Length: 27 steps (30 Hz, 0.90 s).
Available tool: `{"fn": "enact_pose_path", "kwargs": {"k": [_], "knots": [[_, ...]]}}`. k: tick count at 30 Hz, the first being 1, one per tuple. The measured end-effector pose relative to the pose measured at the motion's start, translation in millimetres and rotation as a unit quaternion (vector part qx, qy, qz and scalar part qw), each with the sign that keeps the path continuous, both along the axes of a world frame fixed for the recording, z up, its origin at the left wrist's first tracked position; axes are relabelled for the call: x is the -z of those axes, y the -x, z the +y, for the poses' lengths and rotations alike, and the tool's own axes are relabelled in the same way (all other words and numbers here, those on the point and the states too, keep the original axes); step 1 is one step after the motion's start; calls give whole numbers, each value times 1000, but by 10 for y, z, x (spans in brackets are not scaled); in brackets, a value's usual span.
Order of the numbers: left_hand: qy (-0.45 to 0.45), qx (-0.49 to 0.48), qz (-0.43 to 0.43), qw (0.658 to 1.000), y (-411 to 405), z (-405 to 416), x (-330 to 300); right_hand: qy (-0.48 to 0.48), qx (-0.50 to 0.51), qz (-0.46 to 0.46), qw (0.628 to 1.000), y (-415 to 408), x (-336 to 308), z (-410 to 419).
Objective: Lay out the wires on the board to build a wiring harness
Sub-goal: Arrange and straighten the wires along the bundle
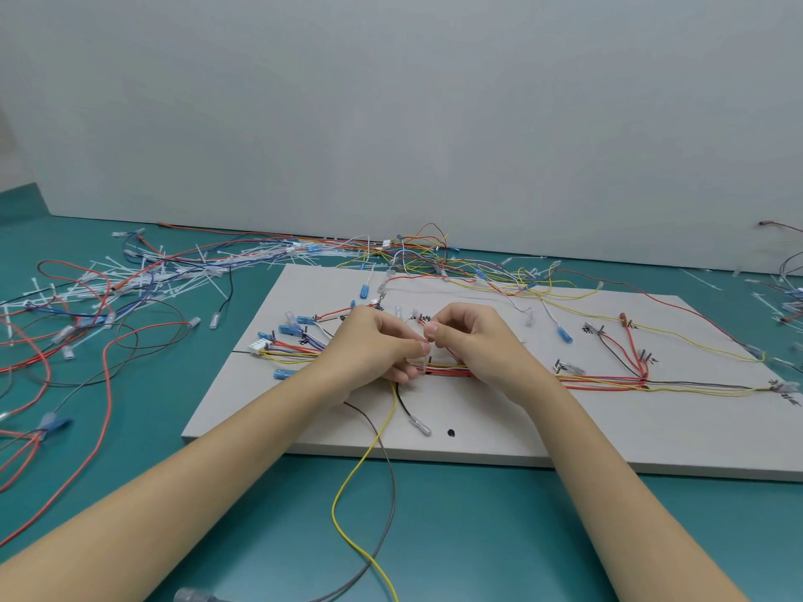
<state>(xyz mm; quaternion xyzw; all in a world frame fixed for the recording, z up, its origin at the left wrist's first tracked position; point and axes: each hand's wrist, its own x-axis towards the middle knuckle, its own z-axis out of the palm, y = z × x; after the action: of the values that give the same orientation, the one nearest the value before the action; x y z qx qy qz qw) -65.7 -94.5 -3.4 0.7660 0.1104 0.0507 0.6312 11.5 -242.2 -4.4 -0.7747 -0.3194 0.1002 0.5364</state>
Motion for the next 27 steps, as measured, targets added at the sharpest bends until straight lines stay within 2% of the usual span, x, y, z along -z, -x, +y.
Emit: {"fn": "enact_pose_path", "kwargs": {"k": [8,18,27], "knots": [[-73,3,-25,997,0,-40,28,-23,20,13,999,32,-40,6],[-91,18,-18,996,-5,-7,19,4,14,44,999,60,-115,-43],[-121,30,-27,992,-26,41,32,-23,-2,38,999,82,-96,-1]]}}
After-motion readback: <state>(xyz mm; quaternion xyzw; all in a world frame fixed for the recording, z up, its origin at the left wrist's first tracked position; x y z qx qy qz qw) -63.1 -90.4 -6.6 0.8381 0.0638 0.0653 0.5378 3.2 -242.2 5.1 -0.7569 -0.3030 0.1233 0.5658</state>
